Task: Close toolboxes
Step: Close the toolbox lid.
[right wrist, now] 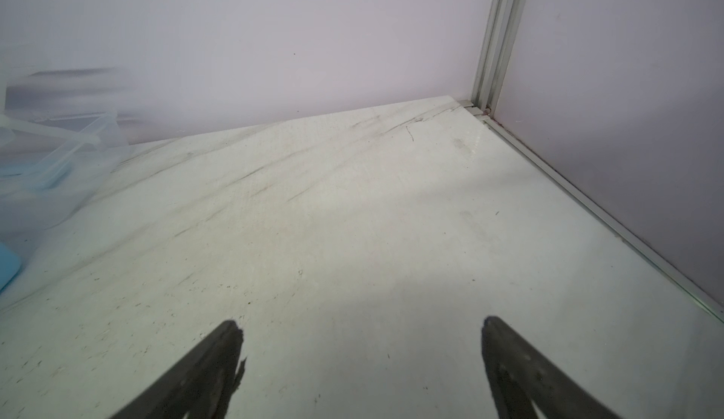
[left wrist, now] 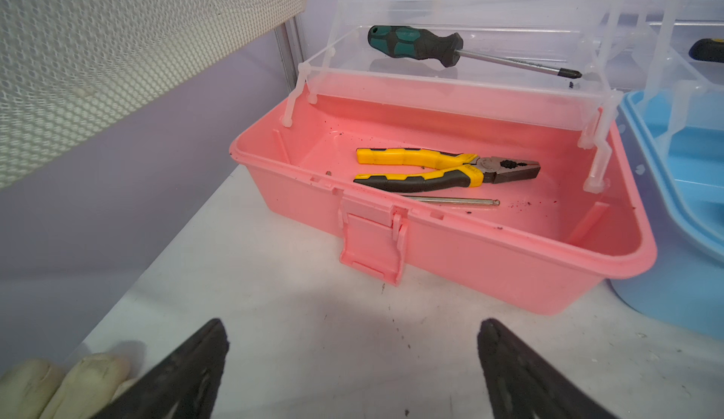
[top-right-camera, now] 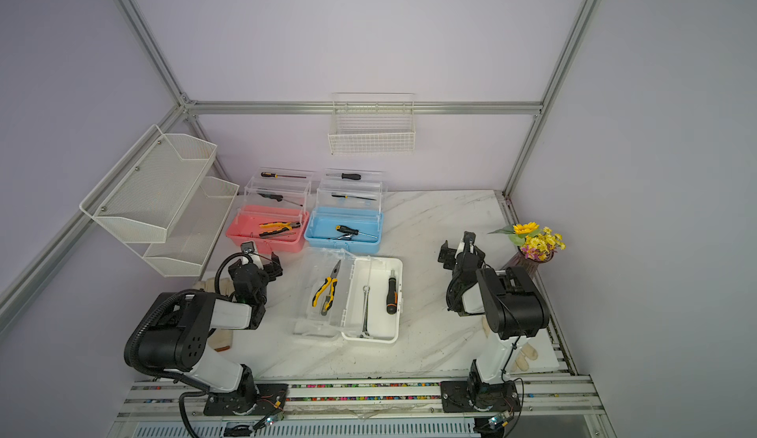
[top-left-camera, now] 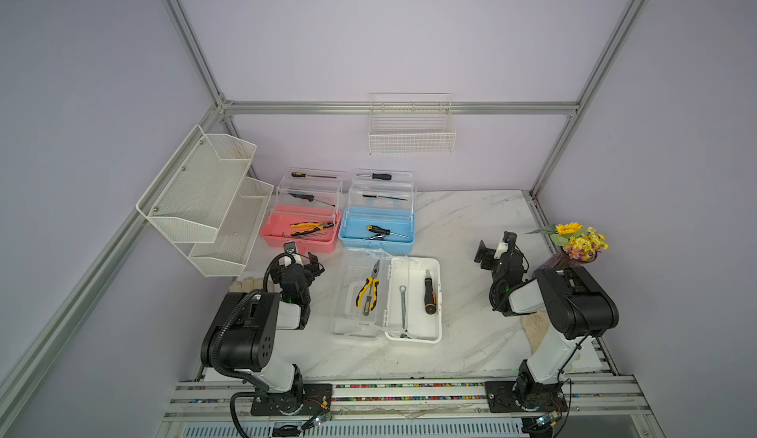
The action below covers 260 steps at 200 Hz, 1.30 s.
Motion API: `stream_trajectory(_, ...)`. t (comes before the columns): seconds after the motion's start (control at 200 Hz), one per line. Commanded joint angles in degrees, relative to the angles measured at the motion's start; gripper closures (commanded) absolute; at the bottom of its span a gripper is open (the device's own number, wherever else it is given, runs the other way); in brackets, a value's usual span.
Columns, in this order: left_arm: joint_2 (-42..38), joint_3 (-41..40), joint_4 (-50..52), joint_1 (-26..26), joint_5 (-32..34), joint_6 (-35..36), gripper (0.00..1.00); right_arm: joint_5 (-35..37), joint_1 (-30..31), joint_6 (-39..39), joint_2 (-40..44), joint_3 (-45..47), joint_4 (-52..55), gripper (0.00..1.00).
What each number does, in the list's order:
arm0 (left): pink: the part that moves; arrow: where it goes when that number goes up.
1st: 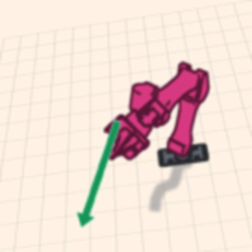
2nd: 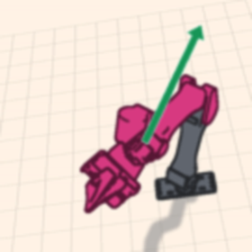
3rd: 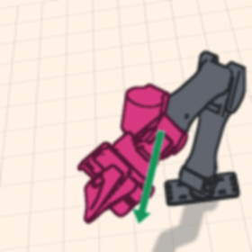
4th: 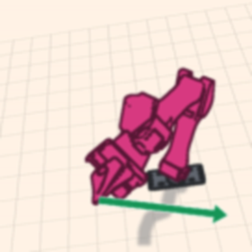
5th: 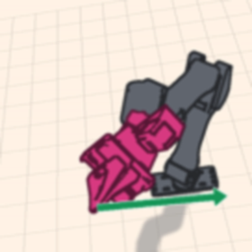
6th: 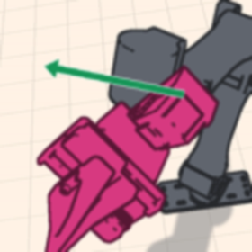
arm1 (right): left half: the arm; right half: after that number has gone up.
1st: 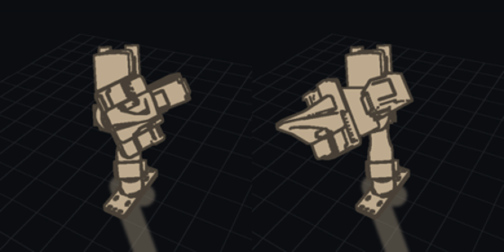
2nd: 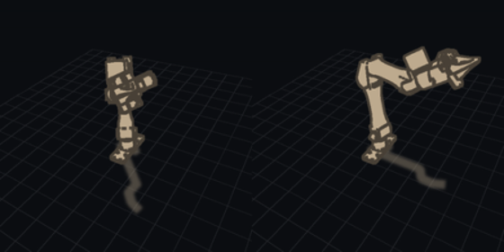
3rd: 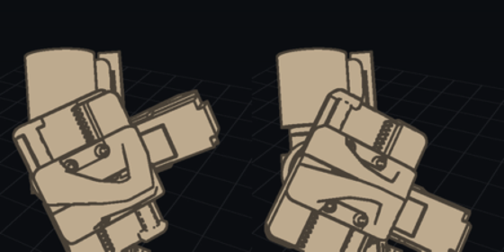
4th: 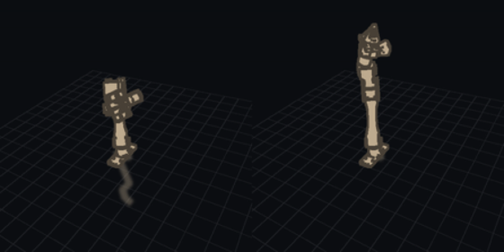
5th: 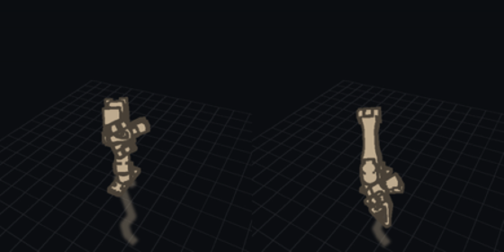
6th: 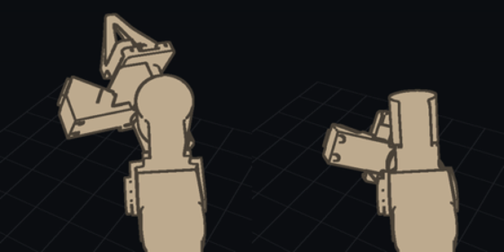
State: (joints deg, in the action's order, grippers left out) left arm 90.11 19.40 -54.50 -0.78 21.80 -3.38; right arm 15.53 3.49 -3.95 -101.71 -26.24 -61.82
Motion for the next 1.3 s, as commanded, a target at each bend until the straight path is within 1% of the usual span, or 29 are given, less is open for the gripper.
stream_trajectory(0.0,-2.84,2.40,2.69,-0.21,0.57,-0.27,0.00,1.06,-0.32,-2.00,6.57,-9.51,20.61,0.03)
stream_trajectory(0.02,-3.45,2.93,4.55,-0.35,-0.45,0.09,0.00,1.37,-0.32,-2.11,7.70,-12.62,26.30,0.03)
stream_trajectory(0.045,-4.09,3.50,5.13,-0.55,-1.52,2.15,0.00,1.77,-0.25,-1.12,8.90,-15.70,30.79,0.03)
stream_trajectory(0.065,-5.50,4.33,6.50,-1.58,0.53,3.37,0.00,1.30,-0.09,-0.83,9.83,-17.69,34.28,0.03)
stream_trajectory(0.11,-11.03,8.31,15.69,-3.42,5.37,3.33,0.00,1.20,0.50,-1.93,11.24,-22.99,45.26,0.03)
stream_trajectory(0.165,-16.68,13.53,29.23,-3.62,7.80,-1.19,0.00,1.61,1.31,-4.78,12.95,-28.05,56.29,0.03)
stream_trajectory(0.205,-19.67,17.71,37.71,-3.63,8.26,-3.20,0.00,1.53,2.02,-7.43,14.51,-30.24,63.13,0.03)
stream_trajectory(0.265,-22.11,24.32,52.39,-3.67,8.51,-6.61,0.00,0.13,3.54,-11.98,17.20,-31.89,71.76,0.03)
stream_trajectory(0.315,-23.00,28.84,63.27,-3.66,7.36,-8.45,0.00,-1.37,5.44,-15.53,19.25,-33.30,78.99,0.03)
stream_trajectory(0.355,-23.58,31.19,70.16,-3.66,6.40,-12.41,0.00,-1.69,8.29,-17.00,20.94,-33.76,83.05,0.04)
stream_trajectory(0.39,-24.32,32.11,75.08,-3.66,5.44,-15.52,0.00,-0.55,11.85,-18.13,22.20,-33.86,86.67,0.06)
stream_trajectory(0.445,-25.88,32.17,80.39,-3.62,2.78,-18.51,0.00,-0.84,16.93,-21.14,22.93,-34.06,93.04,0.10)
stream_trajectory(0.52,-28.42,31.23,85.10,-3.45,-1.23,-21.32,0.00,-4.00,21.95,-26.18,25.05,-33.16,98.25,0.15)
stream_trajectory(0.575,-29.96,30.84,88.21,-3.32,-3.93,-23.47,0.00,-5.59,25.52,-29.18,25.48,-32.63,100.02,0.18)
stream_trajectory(0.645,-31.79,30.44,90.61,-3.17,-7.59,-25.23,0.00,-4.77,29.75,-31.66,25.33,-32.52,100.59,0.22)
stream_trajectory(0.7,-32.65,30.35,91.80,-3.05,-10.02,-25.96,0.00,-4.31,31.39,-33.03,24.43,-32.17,100.04,0.26)
stream_trajectory(0.845,-32.98,30.55,93.88,-3.03,-12.68,-27.08,0.00,-6.38,32.67,-35.35,19.28,-31.13,99.65,0.31)
stream_trajectory(1.05,-32.07,29.05,92.96,-3.09,-17.51,-28.61,0.03,-5.18,32.83,-36.05,16.46,-30.34,94.94,0.54)
stream_trajectory(1.125,-31.19,28.34,92.30,-3.08,-18.84,-29.25,0.05,-5.29,32.86,-36.12,13.70,-31.42,94.74,0.55)
stream_trajectory(1.21,-30.49,27.75,91.87,-3.17,-19.68,-30.32,0.08,-5.61,32.81,-35.65,11.37,-32.06,93.77,0.61)
stream_trajectory(1.295,-30.42,26.94,91.28,-3.44,-19.87,-31.26,0.12,-4.06,32.61,-35.52,10.10,-32.45,93.70,0.64)
